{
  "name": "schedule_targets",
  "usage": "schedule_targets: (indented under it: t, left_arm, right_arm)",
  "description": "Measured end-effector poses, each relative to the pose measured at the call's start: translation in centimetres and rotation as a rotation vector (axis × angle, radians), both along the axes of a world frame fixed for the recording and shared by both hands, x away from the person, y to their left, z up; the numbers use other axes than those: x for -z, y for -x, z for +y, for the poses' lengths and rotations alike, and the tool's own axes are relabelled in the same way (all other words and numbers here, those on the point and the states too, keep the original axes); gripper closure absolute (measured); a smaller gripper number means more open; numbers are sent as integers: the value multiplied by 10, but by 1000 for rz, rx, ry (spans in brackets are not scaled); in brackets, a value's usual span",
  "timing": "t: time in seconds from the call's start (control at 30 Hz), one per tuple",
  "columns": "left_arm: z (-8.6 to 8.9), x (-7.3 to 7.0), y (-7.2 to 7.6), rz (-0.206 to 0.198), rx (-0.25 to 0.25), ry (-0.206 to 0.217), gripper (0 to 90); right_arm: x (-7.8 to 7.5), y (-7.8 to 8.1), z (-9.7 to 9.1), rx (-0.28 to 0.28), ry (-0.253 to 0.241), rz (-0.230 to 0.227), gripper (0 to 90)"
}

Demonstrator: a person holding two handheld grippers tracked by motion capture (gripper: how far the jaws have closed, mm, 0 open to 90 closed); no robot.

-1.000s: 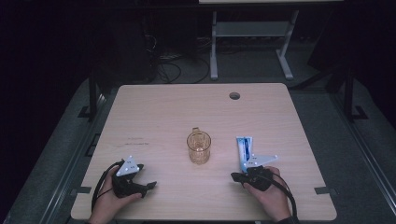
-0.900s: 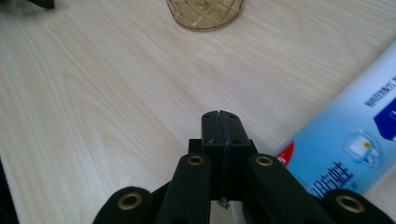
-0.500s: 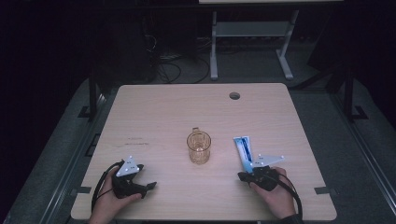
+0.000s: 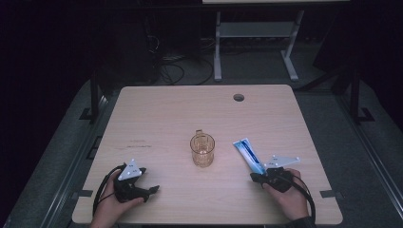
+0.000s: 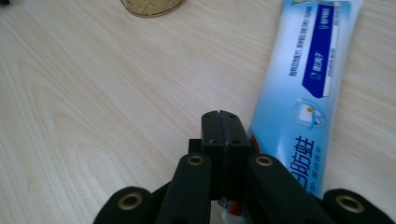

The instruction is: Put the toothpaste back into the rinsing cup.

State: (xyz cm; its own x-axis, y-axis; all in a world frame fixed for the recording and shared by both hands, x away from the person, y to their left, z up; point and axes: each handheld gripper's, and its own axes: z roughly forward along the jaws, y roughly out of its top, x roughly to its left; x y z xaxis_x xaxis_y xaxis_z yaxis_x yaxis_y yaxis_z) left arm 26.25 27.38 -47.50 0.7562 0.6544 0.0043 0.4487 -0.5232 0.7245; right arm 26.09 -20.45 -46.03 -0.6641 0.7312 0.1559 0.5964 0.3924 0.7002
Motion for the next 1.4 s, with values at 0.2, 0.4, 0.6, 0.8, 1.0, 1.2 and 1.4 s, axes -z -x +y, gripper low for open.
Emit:
schedule_targets:
  t: [0.2,0.4,0.6,0.8,1.0,1.2,1.4]
  left_arm:
    - [0,0,0,1,0,1,135]
    - [0,0,0,1,0,1,134]
    - [0,0,0,1,-1,1,134]
    - [0,0,0,1,-1,2,135]
    - [0,0,0,1,-2,2,135]
    - [0,0,0,1,-1,1,135]
    - [0,0,0,2,-2,-3,134]
  right_arm:
    - [-1,0,-16,40,-8,-4,894]
    - [-1,1,-20,38,-18,-5,869]
    - [-6,4,-18,26,-46,-18,814]
    - [-14,8,-18,22,-52,-57,667]
    - [-13,3,-23,47,-48,-77,524]
    - [-14,-2,-23,66,-29,-109,366]
    - [-15,-10,-23,74,-13,-104,316]
